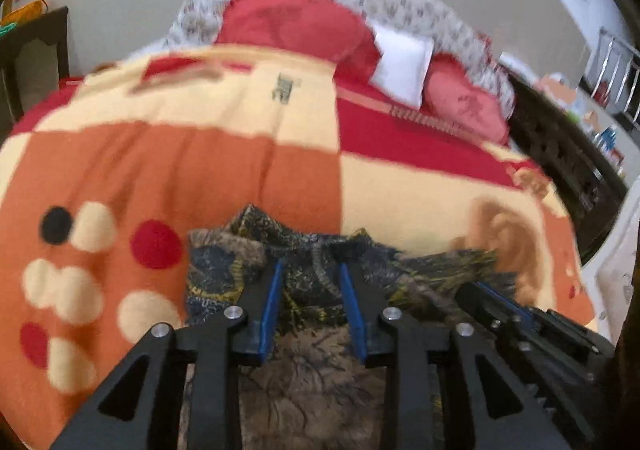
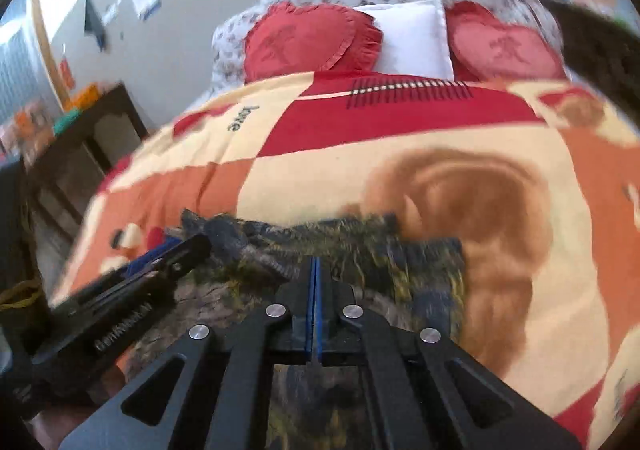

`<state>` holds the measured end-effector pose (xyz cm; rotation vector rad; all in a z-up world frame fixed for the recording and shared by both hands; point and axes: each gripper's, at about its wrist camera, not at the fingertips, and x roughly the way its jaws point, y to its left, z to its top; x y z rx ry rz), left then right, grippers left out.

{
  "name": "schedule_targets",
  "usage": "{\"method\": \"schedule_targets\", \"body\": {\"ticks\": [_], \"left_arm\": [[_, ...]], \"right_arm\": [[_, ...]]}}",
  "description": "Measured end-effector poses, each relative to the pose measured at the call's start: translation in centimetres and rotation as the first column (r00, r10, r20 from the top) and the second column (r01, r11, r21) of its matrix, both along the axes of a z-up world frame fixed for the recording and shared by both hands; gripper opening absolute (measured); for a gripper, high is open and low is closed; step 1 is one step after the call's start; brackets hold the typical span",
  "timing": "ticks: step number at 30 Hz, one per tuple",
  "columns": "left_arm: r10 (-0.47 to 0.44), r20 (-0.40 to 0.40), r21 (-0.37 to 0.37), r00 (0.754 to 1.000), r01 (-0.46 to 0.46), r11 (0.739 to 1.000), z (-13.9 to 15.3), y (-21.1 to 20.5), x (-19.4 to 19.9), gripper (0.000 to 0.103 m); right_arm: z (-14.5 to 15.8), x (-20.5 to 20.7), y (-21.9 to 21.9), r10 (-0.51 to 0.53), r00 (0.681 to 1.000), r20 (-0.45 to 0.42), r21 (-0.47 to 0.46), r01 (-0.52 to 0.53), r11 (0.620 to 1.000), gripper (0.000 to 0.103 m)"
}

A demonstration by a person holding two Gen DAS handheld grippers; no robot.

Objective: Fold small clothes

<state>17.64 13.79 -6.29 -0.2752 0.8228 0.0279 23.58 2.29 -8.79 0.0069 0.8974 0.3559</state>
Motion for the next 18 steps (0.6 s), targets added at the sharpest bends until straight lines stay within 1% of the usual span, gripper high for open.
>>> {"method": "schedule_targets", "body": {"ticks": [1, 2, 3, 5, 9, 10, 12, 13, 14, 15, 16, 17, 18], "left_arm": [[-0.005, 0.009, 0.006, 1.0, 0.005, 1.0, -0.6, -0.1, 0.0, 0.032], [0.001, 0.016, 0.006, 1.0, -0.001, 1.0, -1.1, -0.2, 0.0, 0.032], [0.006, 0.02, 0.008, 1.0, -0.006, 1.0, -1.2, -0.2, 0.0, 0.032], [0.01, 0.017, 0.013, 1.0, -0.01, 1.0, -1.3, -0.3, 0.1, 0.033], [0.005, 0.014, 0.005, 1.0, -0.005, 1.0, -1.3, -0.3, 0.1, 0.033], [0.001, 0.008, 0.003, 1.0, -0.001, 1.0, -1.2, -0.2, 0.1, 0.033], [-0.024, -0.036, -0.017, 0.999, 0.023, 1.0, 0.0, 0.2, -0.6, 0.036], [-0.033, -0.051, -0.036, 0.998, 0.031, 0.999, 0.7, 0.4, -1.0, 0.038], [-0.047, -0.055, -0.055, 0.997, 0.044, 0.998, 1.5, 0.8, -2.3, 0.04], [-0.059, -0.038, -0.046, 0.998, 0.057, 0.997, 2.4, 0.9, -4.0, 0.041], [-0.069, -0.025, -0.029, 0.997, 0.068, 0.997, 3.1, 0.7, -5.3, 0.045], [-0.087, -0.015, 0.0, 0.996, 0.087, 0.996, 3.8, 0.4, -7.5, 0.05], [-0.104, -0.015, 0.015, 0.994, 0.104, 0.994, 4.2, -0.2, -9.6, 0.053]], "right_arm": [[-1.5, 0.6, 0.0, -0.002, 1.0, -0.031, -0.044, 0.0, 0.999, 0.013], [-2.5, 1.1, -0.2, 0.008, 0.999, -0.052, -0.032, -0.01, 0.999, 0.013], [-3.1, 1.3, -1.2, 0.01, 0.999, -0.054, 0.045, -0.007, 0.999, 0.012], [-3.4, 1.5, -1.6, 0.011, 0.998, -0.067, 0.079, -0.006, 0.997, 0.011], [-3.3, 1.2, -1.3, 0.011, 0.998, -0.061, 0.058, -0.008, 0.998, 0.011], [-3.0, 1.2, -1.1, 0.011, 0.998, -0.064, 0.046, -0.008, 0.999, 0.011], [-2.0, 1.2, -0.9, 0.02, 0.995, -0.095, 0.02, -0.019, 1.0, 0.011], [-0.9, 0.3, -1.2, 0.033, 0.995, -0.092, 0.014, -0.032, 0.999, 0.011], [0.5, -1.1, -1.7, 0.064, 0.996, -0.067, 0.024, -0.062, 0.998, 0.012], [1.0, -1.4, -2.2, 0.084, 0.995, -0.049, 0.027, -0.083, 0.996, 0.013], [2.3, -3.3, -3.0, 0.115, 0.993, -0.015, 0.021, -0.115, 0.993, 0.013], [3.1, -5.1, -3.8, 0.137, 0.991, 0.008, 0.01, -0.137, 0.99, 0.016], [3.5, -6.2, -4.3, 0.147, 0.989, 0.013, 0.002, -0.147, 0.989, 0.018]]}}
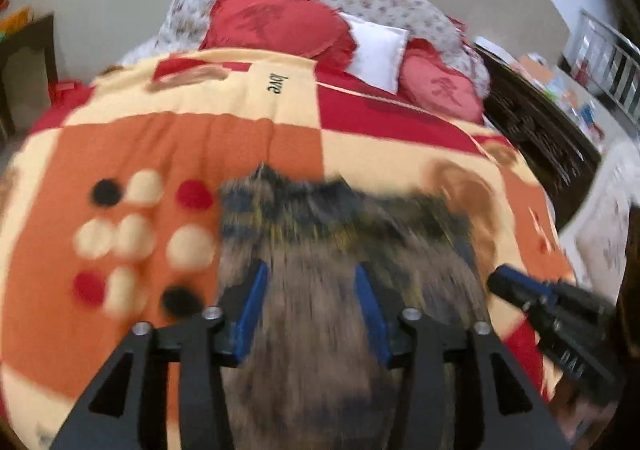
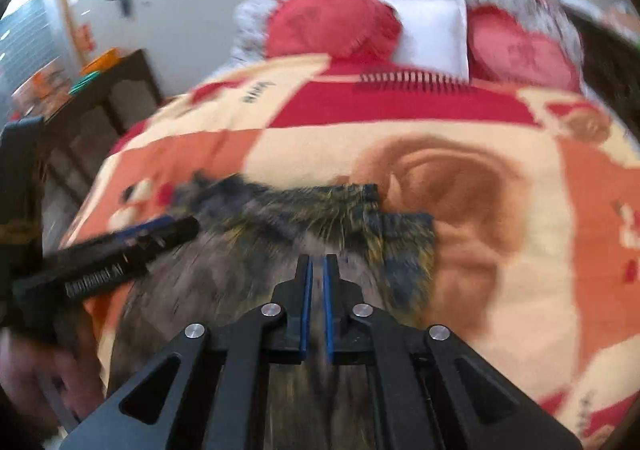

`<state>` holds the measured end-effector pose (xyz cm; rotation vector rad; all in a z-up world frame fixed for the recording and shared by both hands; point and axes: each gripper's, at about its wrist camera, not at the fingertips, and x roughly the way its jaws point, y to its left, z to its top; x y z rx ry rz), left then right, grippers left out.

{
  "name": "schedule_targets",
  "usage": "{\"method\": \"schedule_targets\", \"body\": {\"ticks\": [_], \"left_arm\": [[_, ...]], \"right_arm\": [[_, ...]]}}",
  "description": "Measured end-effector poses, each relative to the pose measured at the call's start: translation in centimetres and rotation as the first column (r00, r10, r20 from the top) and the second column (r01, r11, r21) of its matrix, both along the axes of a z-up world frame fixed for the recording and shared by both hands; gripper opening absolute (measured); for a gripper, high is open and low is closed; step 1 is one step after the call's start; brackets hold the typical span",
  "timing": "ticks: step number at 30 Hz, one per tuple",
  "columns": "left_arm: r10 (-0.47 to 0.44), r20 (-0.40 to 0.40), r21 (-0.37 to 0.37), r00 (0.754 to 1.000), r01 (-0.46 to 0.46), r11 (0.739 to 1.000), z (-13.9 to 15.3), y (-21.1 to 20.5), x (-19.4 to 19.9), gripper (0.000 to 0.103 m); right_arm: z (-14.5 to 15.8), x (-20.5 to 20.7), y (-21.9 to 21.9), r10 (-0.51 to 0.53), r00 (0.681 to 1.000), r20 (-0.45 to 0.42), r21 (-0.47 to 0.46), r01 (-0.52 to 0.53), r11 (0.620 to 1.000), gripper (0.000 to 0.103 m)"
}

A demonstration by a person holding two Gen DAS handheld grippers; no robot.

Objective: Fold small clothes

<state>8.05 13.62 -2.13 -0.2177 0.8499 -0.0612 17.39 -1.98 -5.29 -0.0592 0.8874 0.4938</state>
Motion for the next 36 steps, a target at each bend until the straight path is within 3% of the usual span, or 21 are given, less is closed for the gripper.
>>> {"method": "schedule_targets", "body": {"ticks": [2, 7, 9, 11, 13, 15, 16, 19, 25, 29, 32, 36], "left_arm": [[-0.041, -0.008, 0.01, 0.999, 0.042, 0.999, 0.0, -1.4, -3.6, 0.065], [-0.024, -0.101, 0.086, 0.995, 0.032, 0.996, -3.7, -4.1, -9.6, 0.067], [-0.03, -0.058, 0.16, 0.998, 0.039, 0.986, -4.6, -5.2, -10.7, 0.074], [-0.038, -0.053, 0.215, 0.998, 0.048, 0.975, -5.0, -6.1, -10.5, 0.09], [0.005, -0.084, 0.185, 0.996, 0.01, 0.983, -5.6, -5.5, -9.8, 0.103], [0.034, -0.157, 0.019, 0.987, -0.031, 0.999, -7.0, -3.5, -9.1, 0.103], [0.048, -0.135, -0.029, 0.99, -0.052, 0.998, -6.9, -2.8, -9.3, 0.103], [0.04, -0.143, 0.0, 0.989, -0.04, 0.999, -6.8, -3.2, -9.1, 0.103], [0.065, -0.11, -0.041, 0.992, -0.07, 0.997, -6.8, -3.0, -9.8, 0.103], [0.035, -0.196, 0.001, 0.98, -0.035, 0.999, -5.1, -4.2, -10.7, 0.103], [0.053, -0.203, 0.118, 0.978, -0.029, 0.993, -2.3, -6.2, -12.9, 0.103], [0.076, -0.196, 0.17, 0.978, -0.043, 0.985, 0.1, -7.8, -15.1, 0.103]], "right_arm": [[0.5, -3.4, -1.3, 0.03, 0.999, 0.01, -0.021, -0.03, 0.999, 0.02], [-2.7, -11.1, -1.5, 0.149, 0.986, -0.071, -0.06, -0.153, 0.986, 0.023], [-4.8, -13.1, -1.5, 0.192, 0.98, -0.058, -0.095, -0.197, 0.976, 0.023], [-4.8, -13.4, -1.7, 0.183, 0.982, -0.036, -0.077, -0.185, 0.98, 0.023], [-3.8, -13.2, -2.2, 0.16, 0.986, -0.056, -0.054, -0.163, 0.985, 0.023], [-2.5, -13.9, -3.1, 0.135, 0.99, -0.029, -0.054, -0.137, 0.989, 0.023], [-2.3, -14.3, -3.4, 0.124, 0.992, -0.016, -0.067, -0.124, 0.99, 0.023], [-1.4, -15.7, -5.2, 0.077, 0.997, -0.02, -0.073, -0.078, 0.994, 0.023], [-0.4, -18.3, -9.0, 0.015, 0.997, -0.079, 0.007, -0.014, 1.0, 0.023], [0.2, -18.9, -9.4, -0.012, 0.996, -0.083, -0.036, 0.009, 0.999, 0.023], [0.6, -19.0, -9.3, -0.036, 0.997, -0.069, -0.09, 0.03, 0.995, 0.023], [1.4, -18.9, -9.1, -0.025, 0.998, -0.057, -0.092, 0.02, 0.996, 0.023]]}}
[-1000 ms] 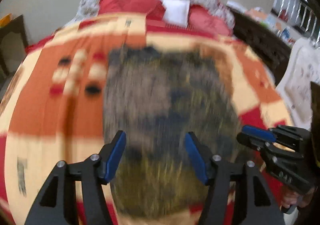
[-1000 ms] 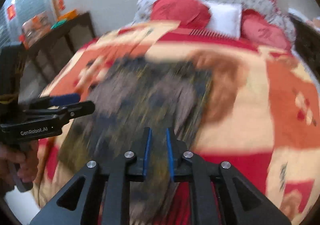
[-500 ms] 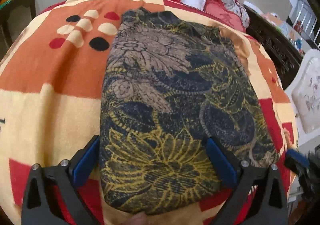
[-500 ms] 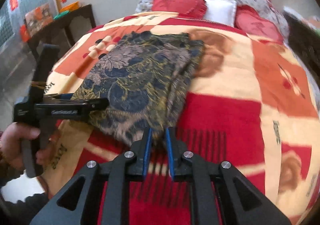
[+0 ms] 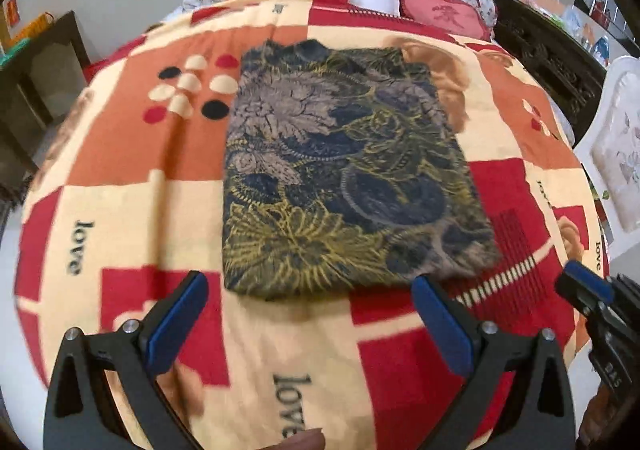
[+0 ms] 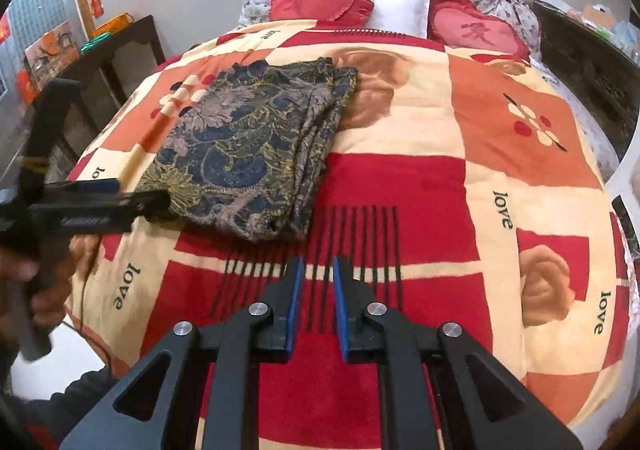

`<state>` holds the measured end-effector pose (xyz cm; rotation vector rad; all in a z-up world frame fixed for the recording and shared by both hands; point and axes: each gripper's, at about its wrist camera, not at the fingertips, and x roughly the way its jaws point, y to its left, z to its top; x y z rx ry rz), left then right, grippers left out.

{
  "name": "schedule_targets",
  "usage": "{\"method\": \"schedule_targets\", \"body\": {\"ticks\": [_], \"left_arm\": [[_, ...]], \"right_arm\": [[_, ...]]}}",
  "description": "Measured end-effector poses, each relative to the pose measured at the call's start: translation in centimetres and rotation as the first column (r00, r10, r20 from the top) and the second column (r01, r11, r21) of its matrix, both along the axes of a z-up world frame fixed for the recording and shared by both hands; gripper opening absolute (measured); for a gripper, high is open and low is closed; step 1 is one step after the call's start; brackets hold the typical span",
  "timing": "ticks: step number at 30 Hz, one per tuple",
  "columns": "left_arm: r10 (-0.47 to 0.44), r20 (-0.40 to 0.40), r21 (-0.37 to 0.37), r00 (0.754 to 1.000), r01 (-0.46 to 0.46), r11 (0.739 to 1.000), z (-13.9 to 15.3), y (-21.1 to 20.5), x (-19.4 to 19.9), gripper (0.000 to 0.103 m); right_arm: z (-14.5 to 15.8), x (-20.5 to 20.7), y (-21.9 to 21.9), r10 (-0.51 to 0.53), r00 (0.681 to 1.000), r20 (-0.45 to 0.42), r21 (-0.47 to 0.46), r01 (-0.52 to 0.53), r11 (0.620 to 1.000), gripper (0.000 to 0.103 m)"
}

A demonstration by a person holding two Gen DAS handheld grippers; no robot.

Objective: Fold small clothes

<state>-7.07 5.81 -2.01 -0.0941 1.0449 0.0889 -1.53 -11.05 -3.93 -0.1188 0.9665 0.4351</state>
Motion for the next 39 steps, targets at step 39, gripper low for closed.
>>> {"method": "schedule_targets", "body": {"ticks": [39], "left_arm": [[-0.02, -0.015, -0.034, 1.0, 0.02, 0.999, 1.7, -1.5, -0.7, 0.103]], "right_arm": [[3.0, -1.7, 0.2, 0.043, 0.999, 0.029, 0.084, -0.045, 0.995, 0.053]]}}
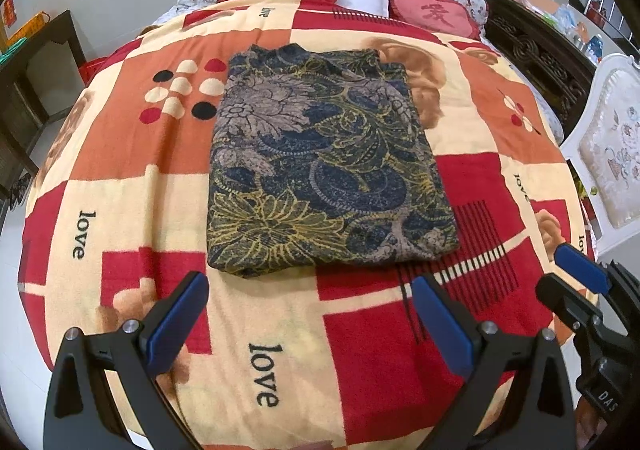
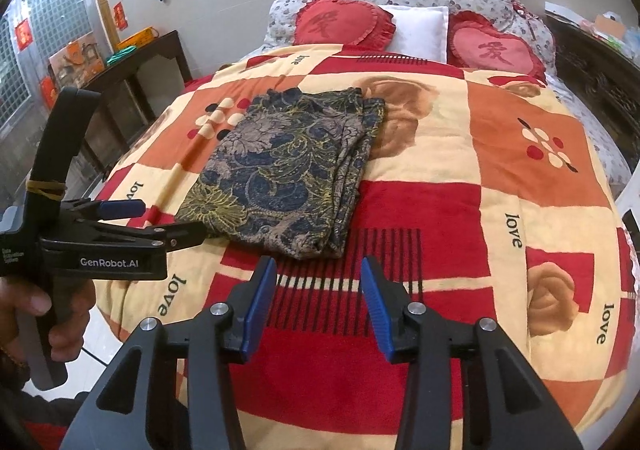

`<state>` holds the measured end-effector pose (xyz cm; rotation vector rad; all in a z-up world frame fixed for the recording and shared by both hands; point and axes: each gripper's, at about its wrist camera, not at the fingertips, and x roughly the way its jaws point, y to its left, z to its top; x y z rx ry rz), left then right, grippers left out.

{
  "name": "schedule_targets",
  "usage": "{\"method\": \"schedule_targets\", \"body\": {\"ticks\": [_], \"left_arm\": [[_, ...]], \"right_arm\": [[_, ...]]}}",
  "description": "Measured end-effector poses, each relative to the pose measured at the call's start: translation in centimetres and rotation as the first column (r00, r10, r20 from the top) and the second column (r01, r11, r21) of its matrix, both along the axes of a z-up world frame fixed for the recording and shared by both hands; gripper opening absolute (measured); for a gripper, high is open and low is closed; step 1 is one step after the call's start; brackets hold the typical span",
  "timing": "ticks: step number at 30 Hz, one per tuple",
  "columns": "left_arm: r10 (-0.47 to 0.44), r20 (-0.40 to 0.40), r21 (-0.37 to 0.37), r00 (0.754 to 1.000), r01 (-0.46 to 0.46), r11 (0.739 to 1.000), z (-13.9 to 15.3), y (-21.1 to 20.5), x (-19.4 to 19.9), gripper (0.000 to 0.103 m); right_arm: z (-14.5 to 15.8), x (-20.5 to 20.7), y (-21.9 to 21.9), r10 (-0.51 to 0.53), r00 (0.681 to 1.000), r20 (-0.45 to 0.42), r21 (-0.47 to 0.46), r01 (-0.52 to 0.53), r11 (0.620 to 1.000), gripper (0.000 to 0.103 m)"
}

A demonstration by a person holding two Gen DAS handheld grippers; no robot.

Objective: Fold small clothes

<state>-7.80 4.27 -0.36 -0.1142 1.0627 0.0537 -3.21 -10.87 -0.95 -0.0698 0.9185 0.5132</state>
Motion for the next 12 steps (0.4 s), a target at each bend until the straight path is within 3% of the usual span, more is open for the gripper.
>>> {"method": "schedule_targets", "body": {"ticks": [12], "left_arm": [[-0.022, 0.055, 0.017, 0.998, 0.021, 1.0, 0.9, -1.1, -0.7, 0.103]], "right_arm": [[-0.3, 0.1, 0.1, 0.017, 1.0, -0.008, 0.004, -0.017, 1.0, 0.053]]}}
